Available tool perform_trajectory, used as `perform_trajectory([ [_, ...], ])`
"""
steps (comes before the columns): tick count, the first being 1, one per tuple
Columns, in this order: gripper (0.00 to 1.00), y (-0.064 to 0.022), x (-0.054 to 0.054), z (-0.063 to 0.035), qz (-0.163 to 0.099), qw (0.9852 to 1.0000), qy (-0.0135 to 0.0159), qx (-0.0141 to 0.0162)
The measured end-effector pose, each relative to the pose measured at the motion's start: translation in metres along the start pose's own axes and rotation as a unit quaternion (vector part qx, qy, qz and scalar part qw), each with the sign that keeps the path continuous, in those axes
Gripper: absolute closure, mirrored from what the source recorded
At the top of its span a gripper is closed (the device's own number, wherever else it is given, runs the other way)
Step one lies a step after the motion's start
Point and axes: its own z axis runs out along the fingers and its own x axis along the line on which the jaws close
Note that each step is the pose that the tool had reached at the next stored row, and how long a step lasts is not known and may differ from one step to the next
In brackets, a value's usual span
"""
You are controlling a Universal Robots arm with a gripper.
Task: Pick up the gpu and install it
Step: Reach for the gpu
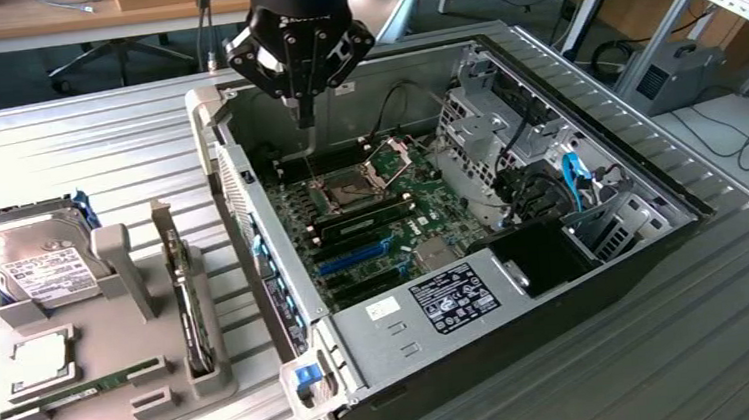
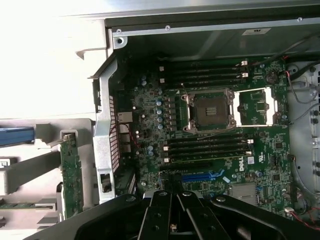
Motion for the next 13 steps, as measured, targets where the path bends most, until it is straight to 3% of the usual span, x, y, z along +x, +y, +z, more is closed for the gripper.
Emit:
perform_trajectory([
  [13,0.89,-0.0006,0.0078,0.0008,0.0,1.0,0.0,0.0],
])
